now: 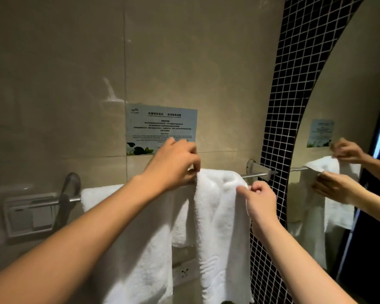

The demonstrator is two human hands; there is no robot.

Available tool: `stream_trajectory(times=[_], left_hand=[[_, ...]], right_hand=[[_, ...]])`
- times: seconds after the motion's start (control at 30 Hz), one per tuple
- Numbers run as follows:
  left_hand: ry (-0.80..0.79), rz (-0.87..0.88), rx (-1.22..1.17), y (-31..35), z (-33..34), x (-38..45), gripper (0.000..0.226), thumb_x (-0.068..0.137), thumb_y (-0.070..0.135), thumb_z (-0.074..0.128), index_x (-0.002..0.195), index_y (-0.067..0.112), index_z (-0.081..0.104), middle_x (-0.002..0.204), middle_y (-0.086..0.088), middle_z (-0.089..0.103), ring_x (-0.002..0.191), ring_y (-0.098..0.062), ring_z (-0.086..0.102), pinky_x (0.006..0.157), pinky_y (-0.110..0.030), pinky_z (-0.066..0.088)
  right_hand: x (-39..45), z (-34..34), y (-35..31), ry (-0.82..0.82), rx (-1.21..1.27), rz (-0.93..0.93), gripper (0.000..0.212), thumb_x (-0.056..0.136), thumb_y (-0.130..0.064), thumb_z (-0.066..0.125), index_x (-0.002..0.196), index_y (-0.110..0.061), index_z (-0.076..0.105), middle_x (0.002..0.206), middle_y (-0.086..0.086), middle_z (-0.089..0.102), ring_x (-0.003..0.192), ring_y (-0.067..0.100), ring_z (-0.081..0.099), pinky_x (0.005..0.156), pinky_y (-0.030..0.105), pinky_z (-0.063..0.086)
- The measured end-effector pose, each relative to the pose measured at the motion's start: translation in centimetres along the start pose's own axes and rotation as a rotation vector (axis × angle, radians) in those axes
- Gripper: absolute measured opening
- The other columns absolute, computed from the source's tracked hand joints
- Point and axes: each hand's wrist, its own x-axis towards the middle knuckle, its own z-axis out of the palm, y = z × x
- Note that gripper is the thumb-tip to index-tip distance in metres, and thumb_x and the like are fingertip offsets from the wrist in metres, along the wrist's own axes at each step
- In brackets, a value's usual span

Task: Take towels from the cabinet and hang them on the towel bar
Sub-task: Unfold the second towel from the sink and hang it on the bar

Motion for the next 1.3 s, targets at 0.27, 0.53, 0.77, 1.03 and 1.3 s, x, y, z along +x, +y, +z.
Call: stream_trajectory(times=[0.27,0.53,0.77,1.03,1.3], left_hand=[[-0.274,-0.177,-0.074,-1.1,0.1,0.5,0.020,0.087,0.027,0.063,0.102,0.034,0.073,0.100,0.015,0.072,0.094,-0.009,0.064,0.095,-0.035,0.048],[-0.338,0.072,-0.097,0.8,0.3,-1.0,0.034,0.084,0.019,0.066,0.112,0.035,0.055,0.123,0.008,0.049,0.111,-0.016,0.044,0.089,-0.030,0.040],[-0.259,0.082,-0.152,0.7,2.0,-0.6,0.015,0.085,0.019,0.072,0.096,0.026,0.064,0.105,0.006,0.053,0.097,-0.014,0.047,0.080,-0.036,0.048],[-0.241,-0.044,-0.346,-0.9,1.2,1.0,0.008,0.083,0.022,0.074,0.089,0.024,0.069,0.094,0.010,0.054,0.086,-0.006,0.051,0.074,-0.023,0.042],[-0.401,-0.201,-0.354,-2.3,0.9,1.1,0.027,0.084,0.010,0.059,0.094,0.029,0.076,0.090,0.015,0.072,0.084,-0.003,0.062,0.072,-0.023,0.051]], right_hand=[[1.3,0.7,-2.4,-0.023,-0.084,-0.011,0.036,0.082,-0.009,0.071,0.068,-0.017,0.039,0.066,0.001,0.038,0.061,0.016,0.035,0.051,0.023,0.031],[1.6,1.0,-0.3,-0.066,0.065,0.142,0.038,0.080,-0.009,0.072,0.069,-0.021,0.038,0.069,0.007,0.042,0.066,0.018,0.039,0.052,0.028,0.029],[0.9,0.2,0.4,-0.119,0.016,0.153,0.049,0.083,-0.010,0.071,0.064,-0.023,0.028,0.061,-0.002,0.027,0.059,0.016,0.025,0.052,0.031,0.020],[-0.3,-0.7,2.5,-0.201,-0.022,0.141,0.048,0.078,0.001,0.068,0.066,-0.024,0.028,0.062,-0.002,0.028,0.068,0.018,0.028,0.064,0.034,0.026],[1.6,-0.6,0.1,-0.123,0.037,0.108,0.046,0.080,-0.004,0.068,0.064,-0.023,0.029,0.062,-0.001,0.032,0.061,0.015,0.030,0.057,0.032,0.025]])
